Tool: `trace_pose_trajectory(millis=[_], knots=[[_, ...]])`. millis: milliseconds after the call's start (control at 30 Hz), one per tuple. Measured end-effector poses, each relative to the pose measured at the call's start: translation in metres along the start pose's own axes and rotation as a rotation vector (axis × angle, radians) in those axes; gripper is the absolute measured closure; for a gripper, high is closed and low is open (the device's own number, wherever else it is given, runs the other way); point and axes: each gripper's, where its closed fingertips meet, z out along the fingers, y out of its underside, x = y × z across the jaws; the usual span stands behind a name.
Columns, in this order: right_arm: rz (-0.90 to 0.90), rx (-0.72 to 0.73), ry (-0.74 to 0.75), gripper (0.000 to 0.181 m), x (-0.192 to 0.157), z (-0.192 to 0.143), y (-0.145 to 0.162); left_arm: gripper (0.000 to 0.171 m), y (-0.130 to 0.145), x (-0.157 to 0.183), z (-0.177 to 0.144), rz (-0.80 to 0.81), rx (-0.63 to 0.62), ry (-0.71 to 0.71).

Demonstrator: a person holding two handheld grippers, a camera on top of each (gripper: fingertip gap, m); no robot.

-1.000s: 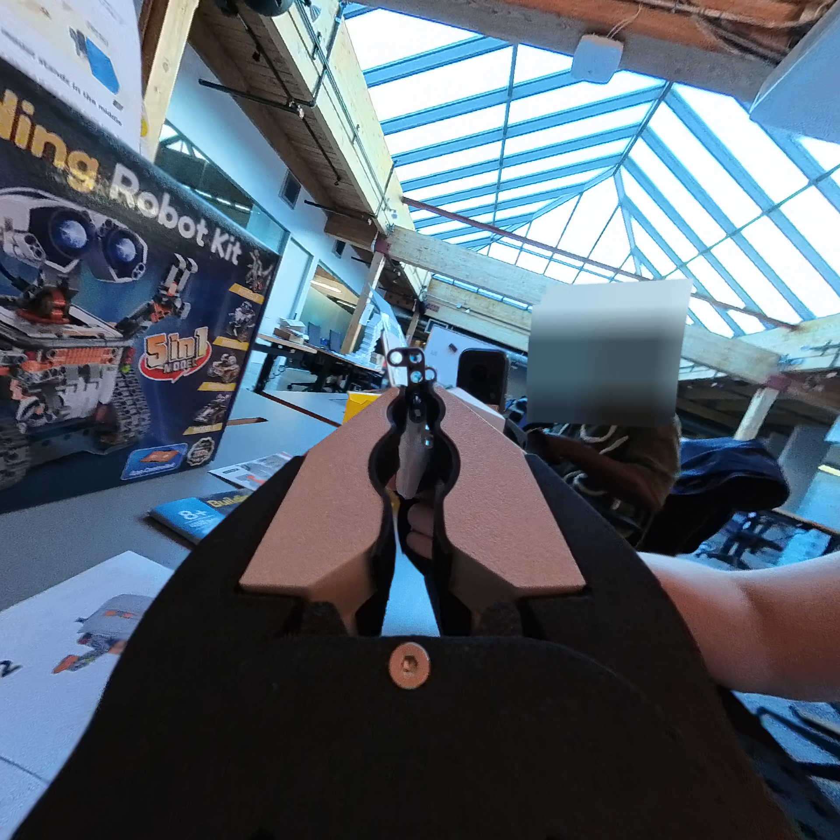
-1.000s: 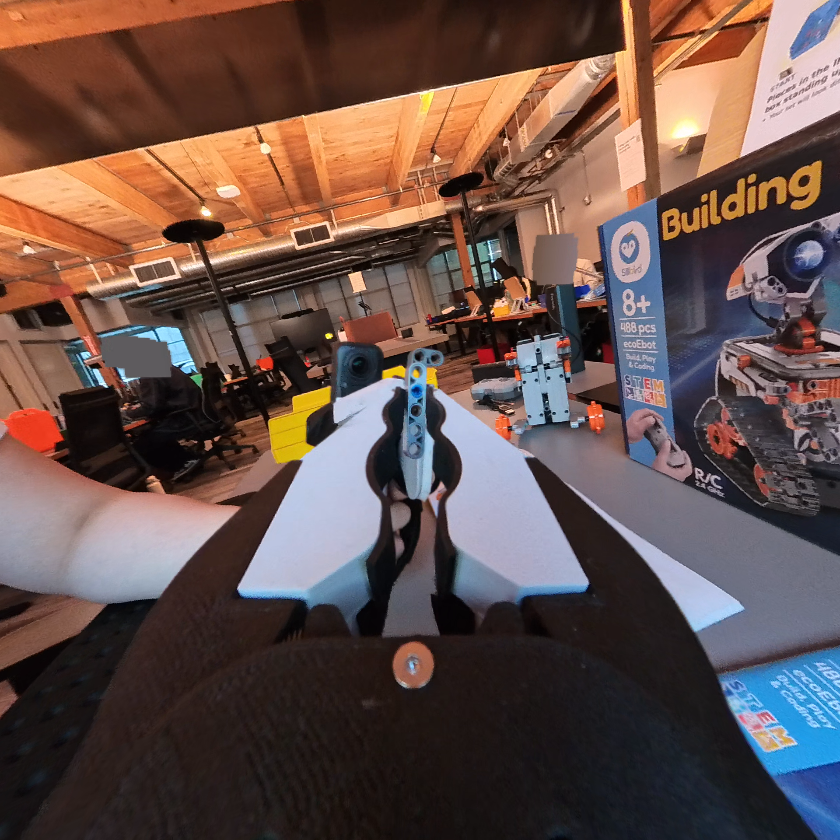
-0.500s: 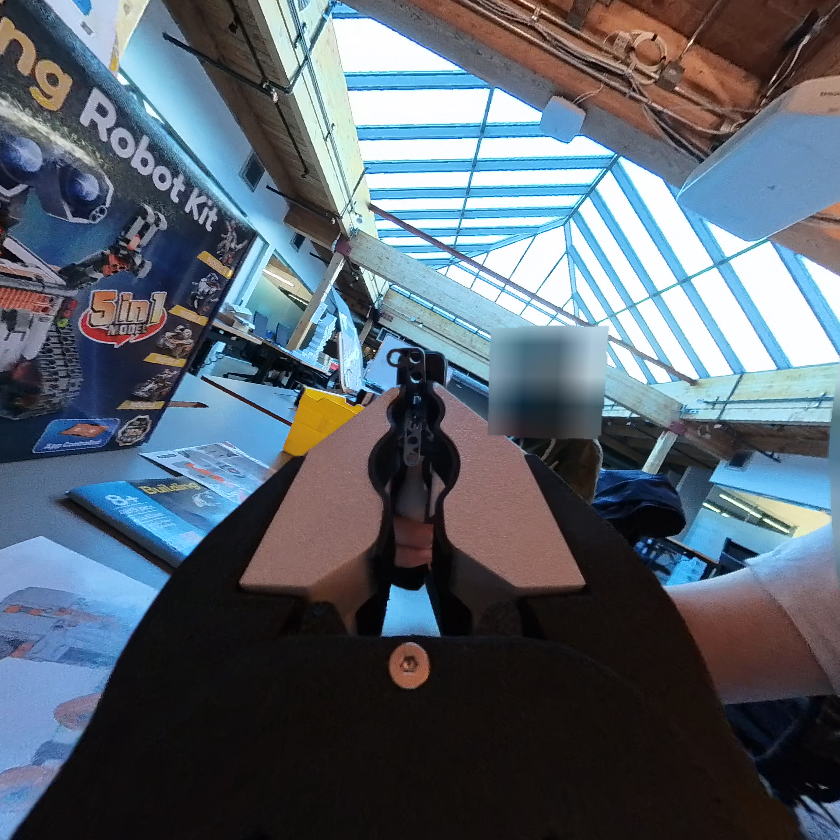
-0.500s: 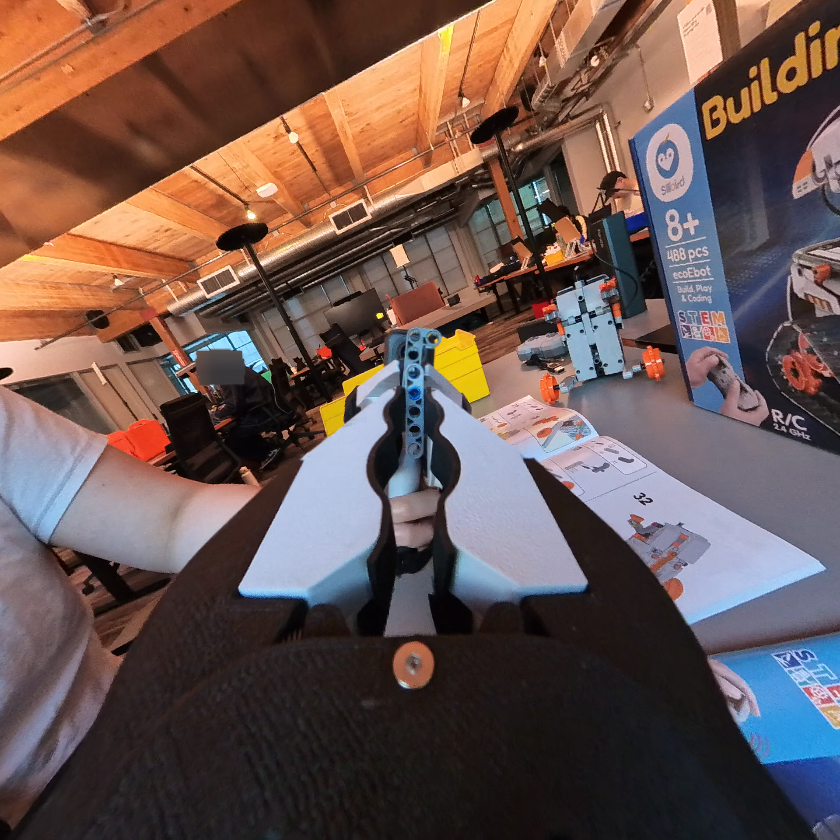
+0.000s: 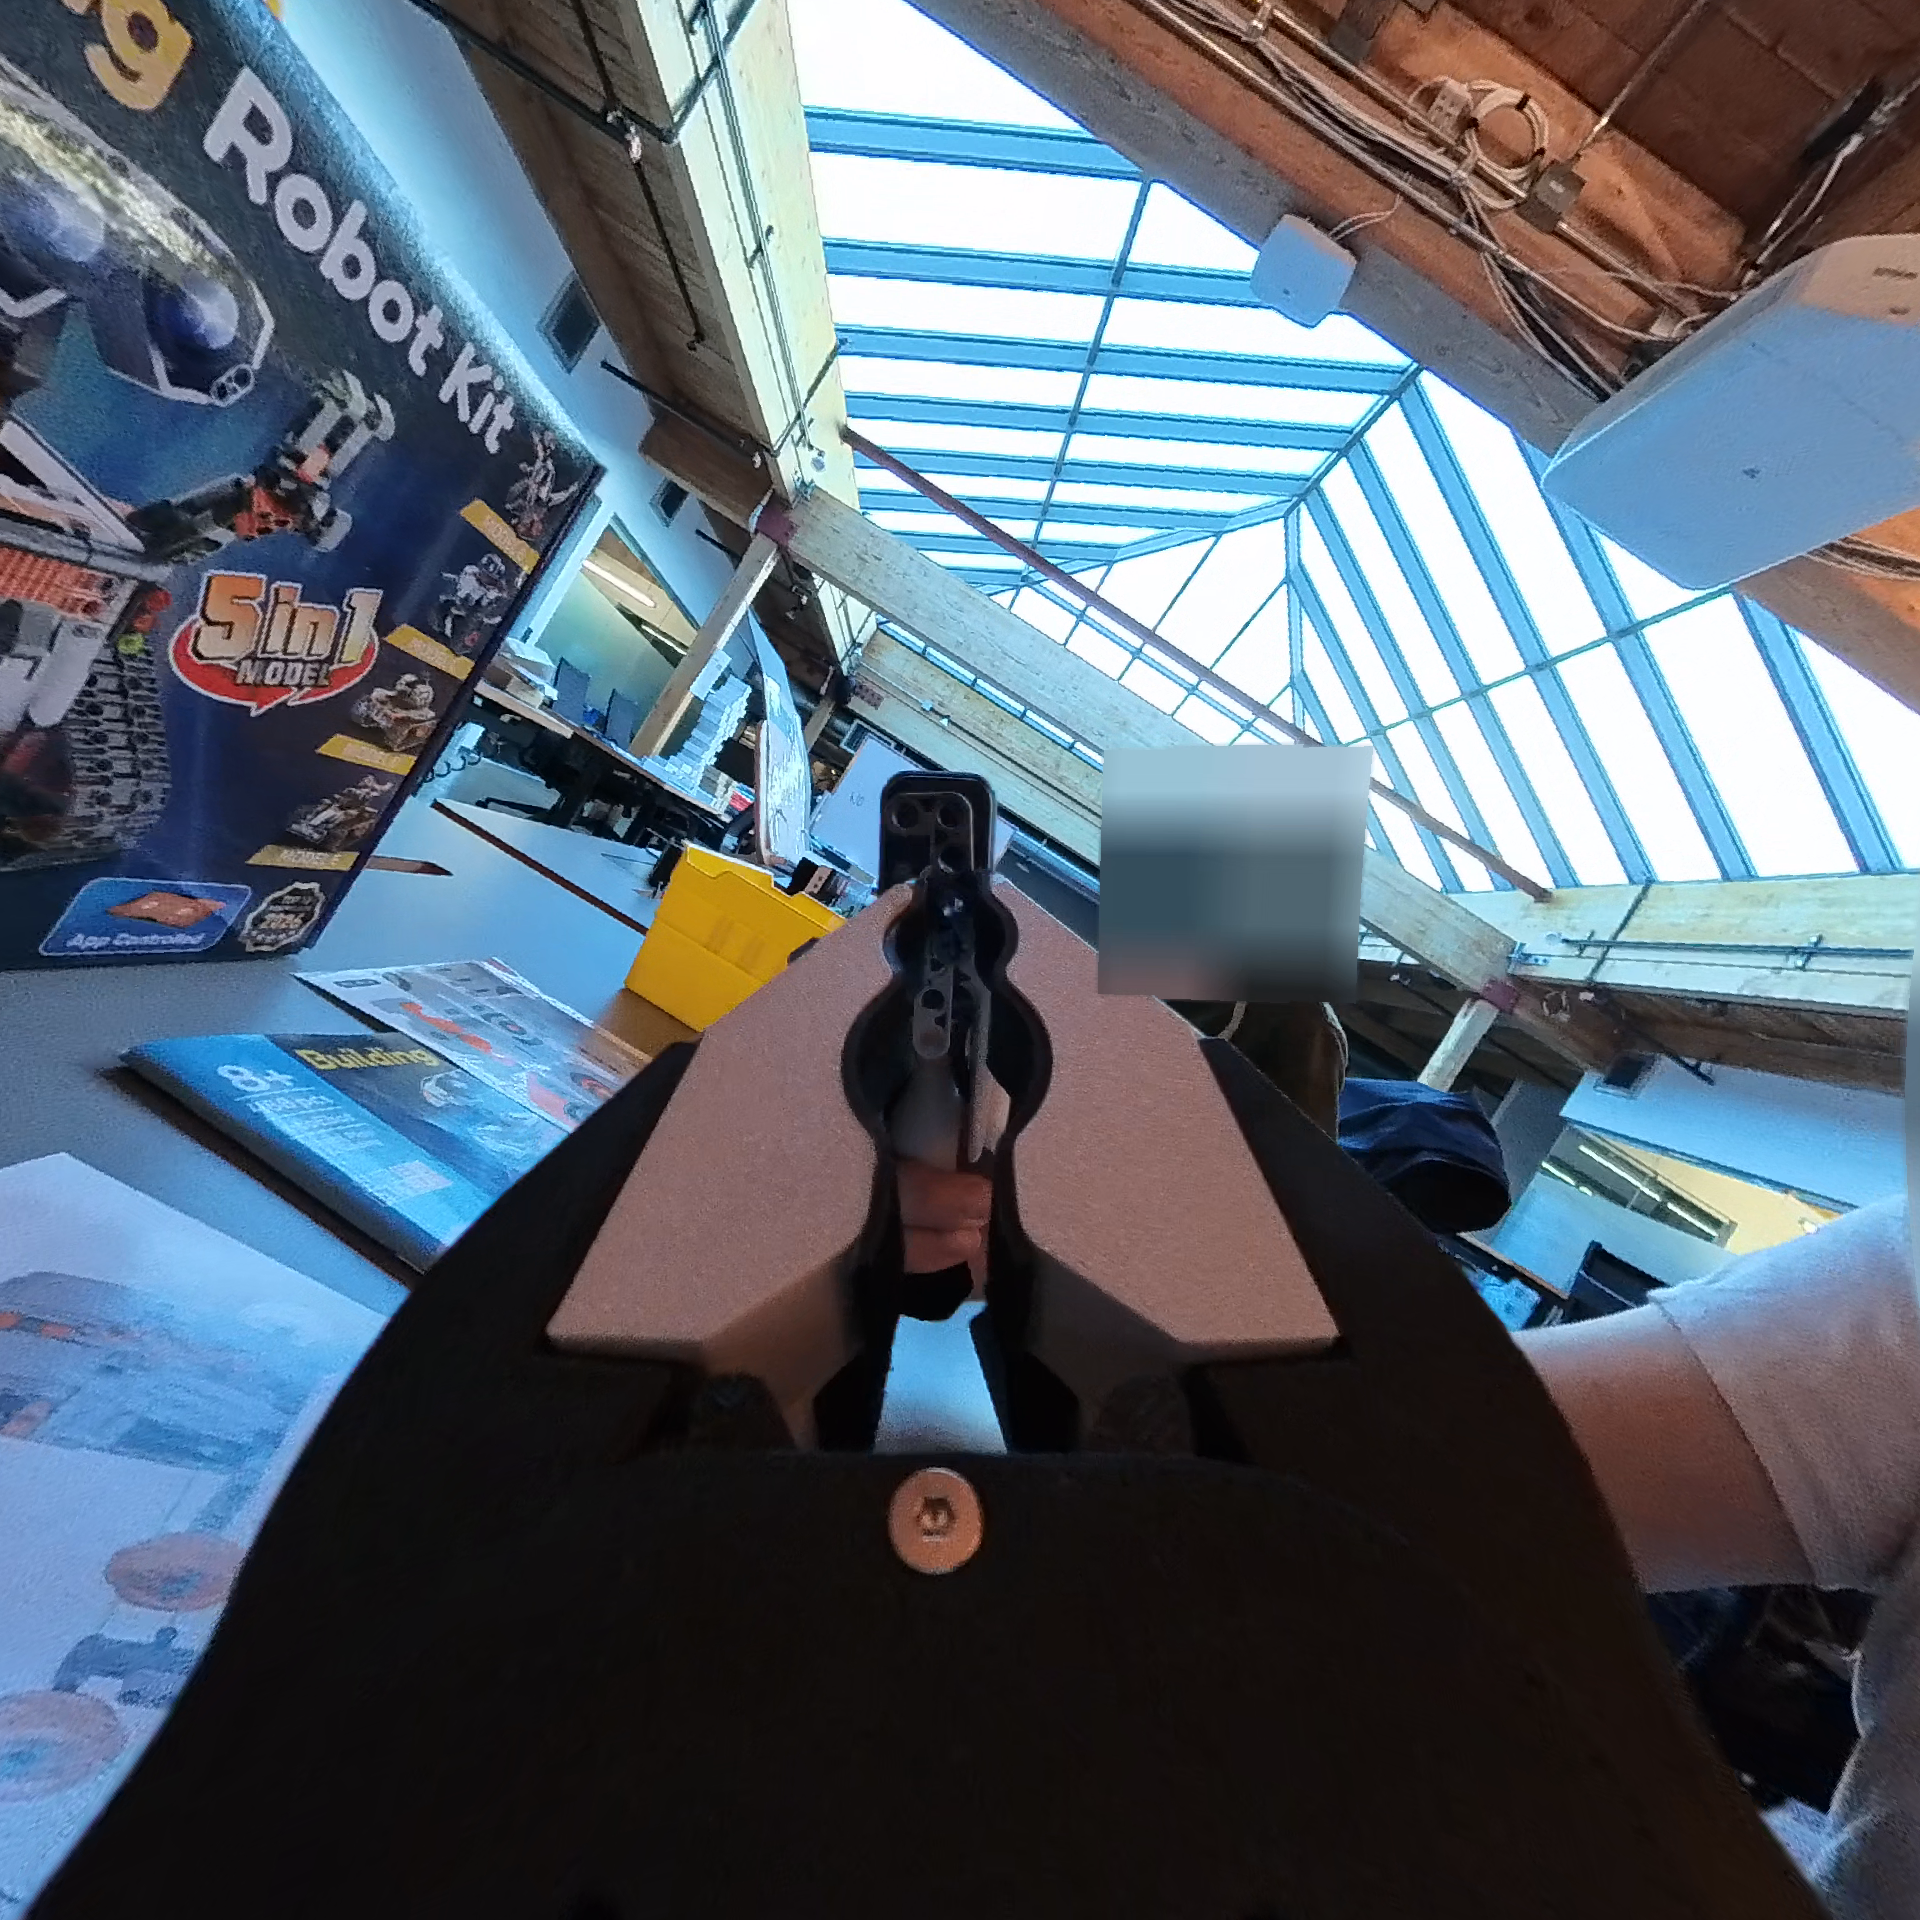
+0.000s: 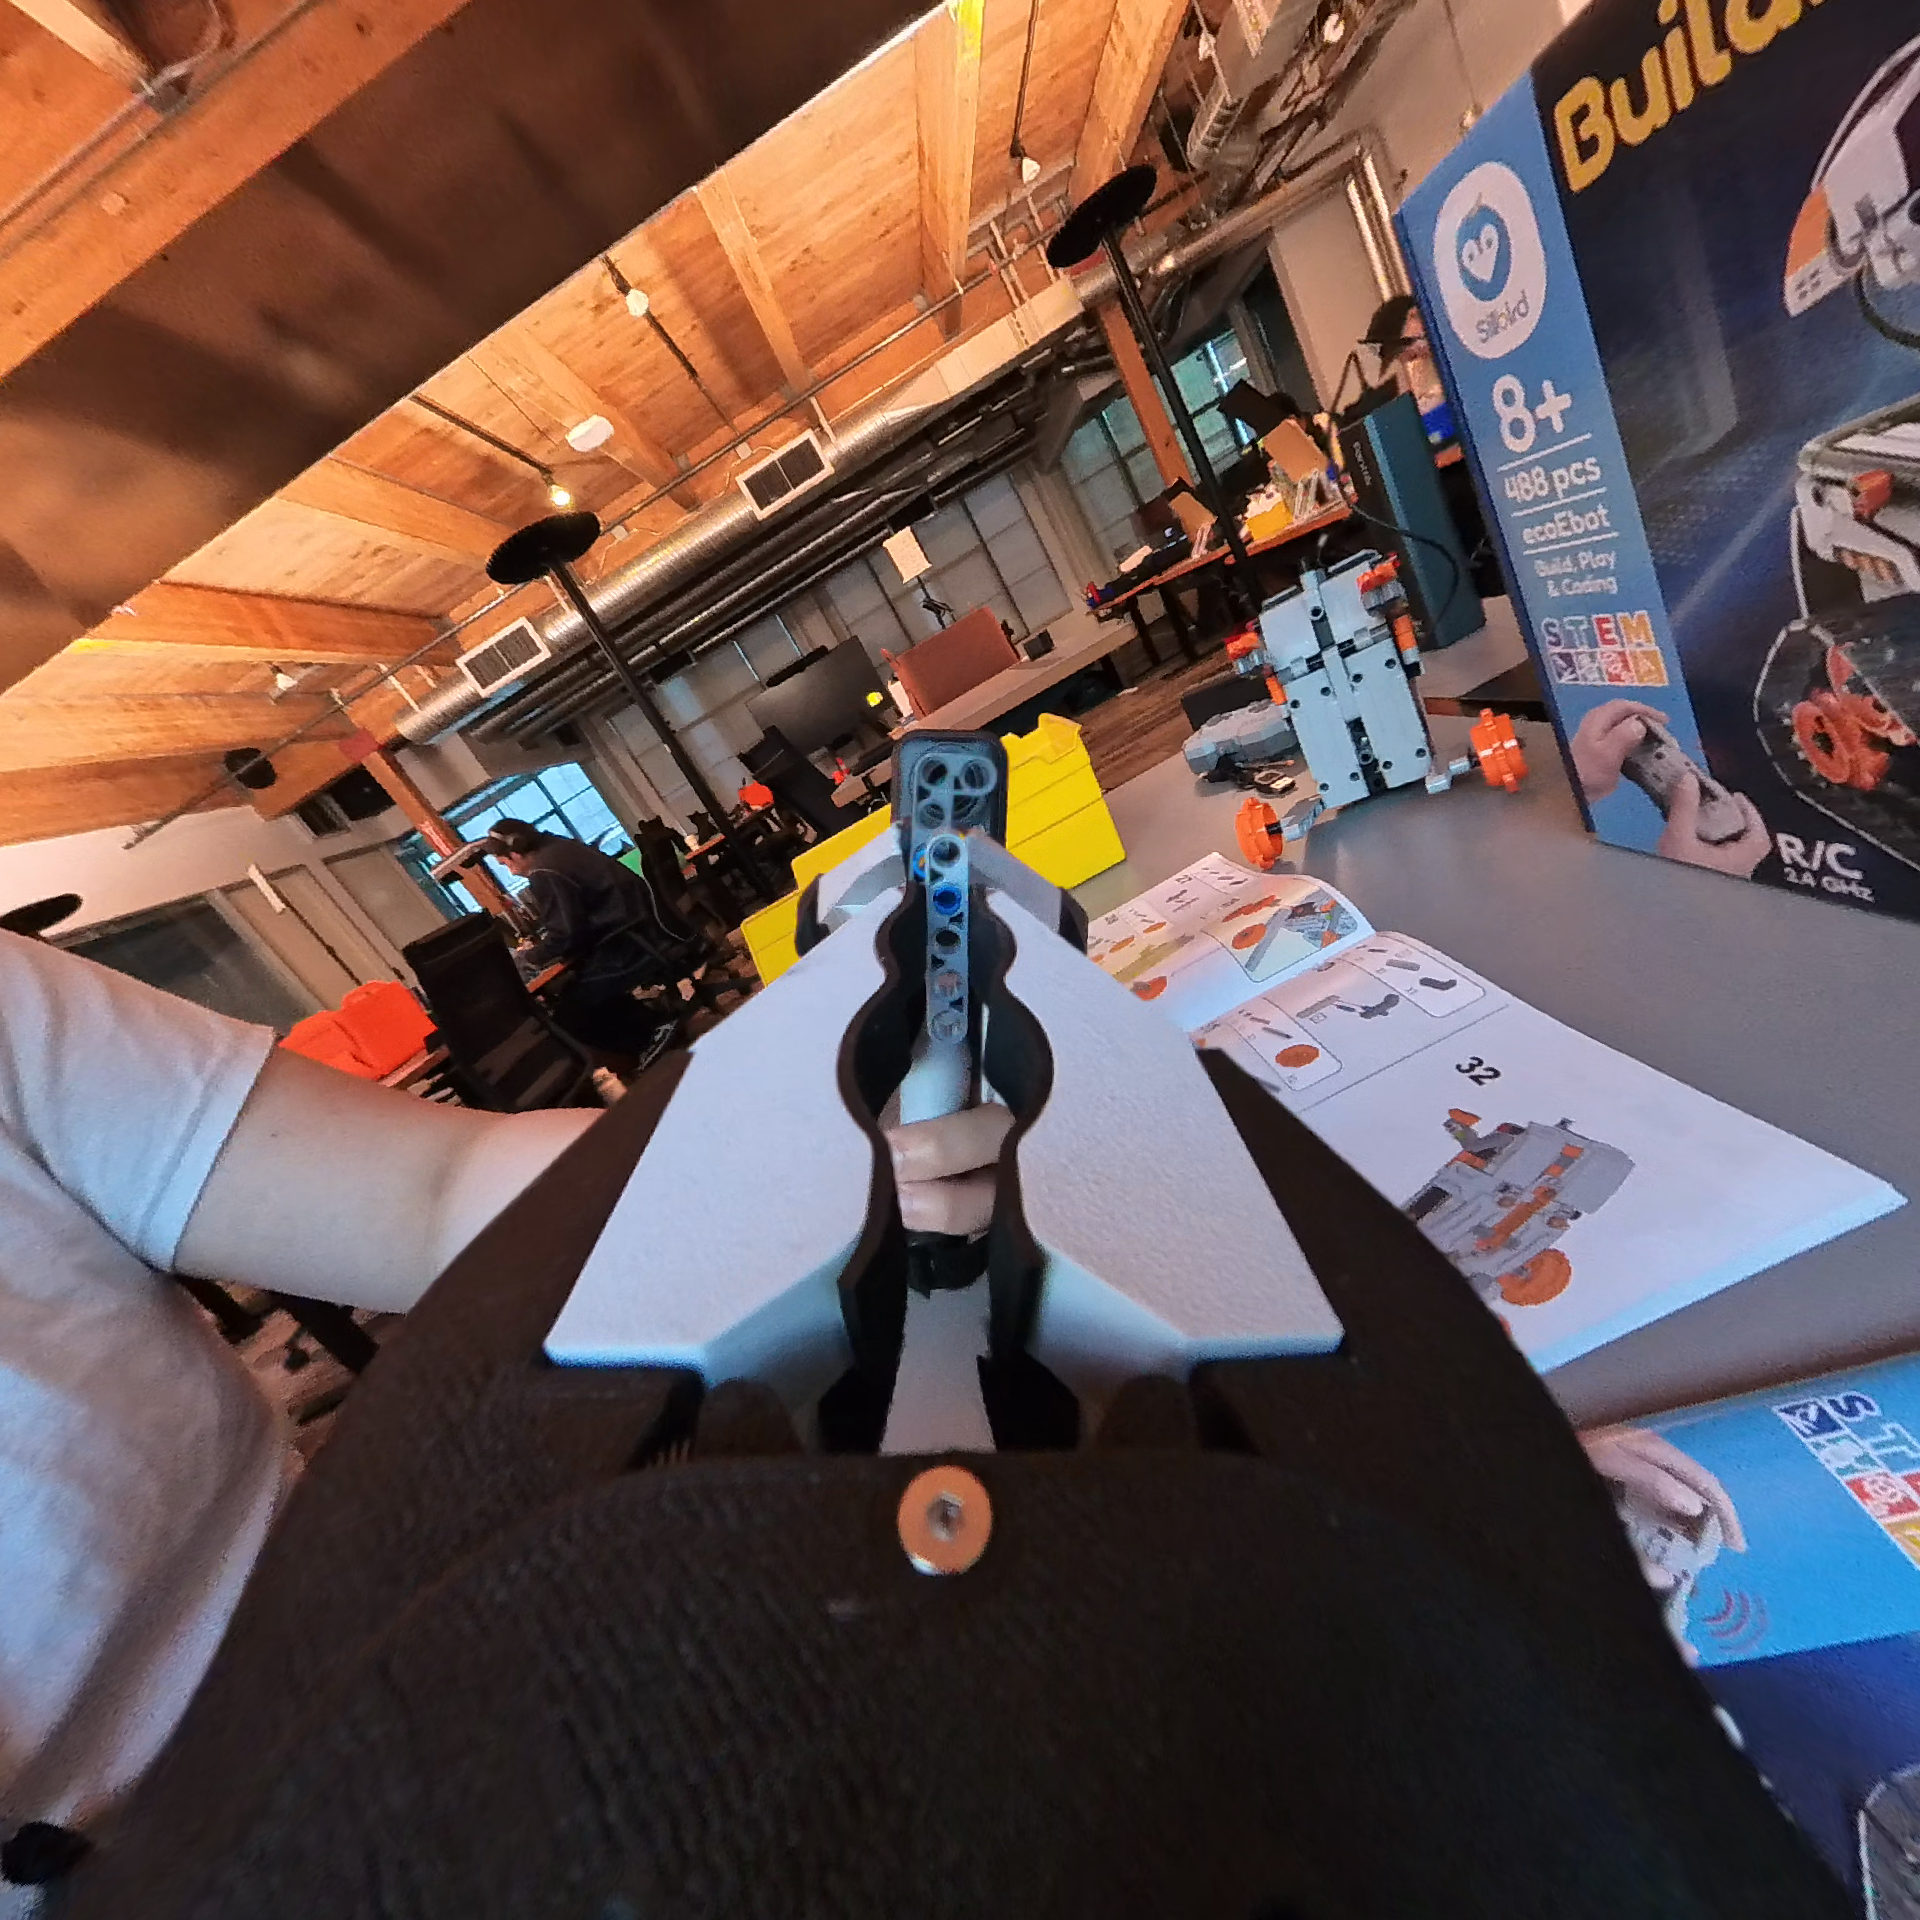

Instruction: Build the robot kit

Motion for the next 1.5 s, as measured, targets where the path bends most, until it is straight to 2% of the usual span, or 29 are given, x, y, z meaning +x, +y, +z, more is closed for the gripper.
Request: trace_pose_trajectory(millis=[100,200,333,500,733,867,1000,1133,1400,1500], knots=[[0.001,0.016,-0.039,0.176,-0.003,-0.001,0.000,0.168,0.001,0.001,0.001,-0.052,0.007,0.014],[-0.018,0.064,-0.092,0.176,-0.011,0.002,-0.002,0.168,-0.003,-0.001,0.000,-0.131,0.077,0.022],[-0.031,0.093,-0.125,0.176,-0.017,0.005,-0.004,0.168,-0.010,0.006,-0.001,-0.204,0.144,0.093],[-0.040,0.118,-0.162,0.176,-0.024,0.005,-0.007,0.168,-0.012,0.014,0.001,-0.251,0.165,0.161],[-0.028,0.092,-0.153,0.176,-0.024,0.004,-0.007,0.169,-0.011,0.018,0.002,-0.193,0.122,0.169],[-0.057,0.039,-0.079,0.176,-0.017,0.004,-0.004,0.169,-0.009,0.013,0.001,-0.164,0.107,0.131],[-0.173,-0.043,0.045,0.176,-0.009,0.004,0.001,0.168,-0.006,0.004,0.000,-0.098,0.069,0.053],[-0.200,-0.065,0.087,0.176,-0.007,0.006,0.003,0.168,-0.007,0.003,-0.001,-0.061,0.080,0.024],[-0.030,0.010,-0.002,0.176,-0.014,0.012,-0.001,0.168,-0.014,0.010,-0.002,-0.027,0.101,0.045],[-0.016,0.005,-0.025,0.176,-0.015,0.010,0.000,0.168,-0.012,0.012,0.000,-0.006,0.071,0.047]])
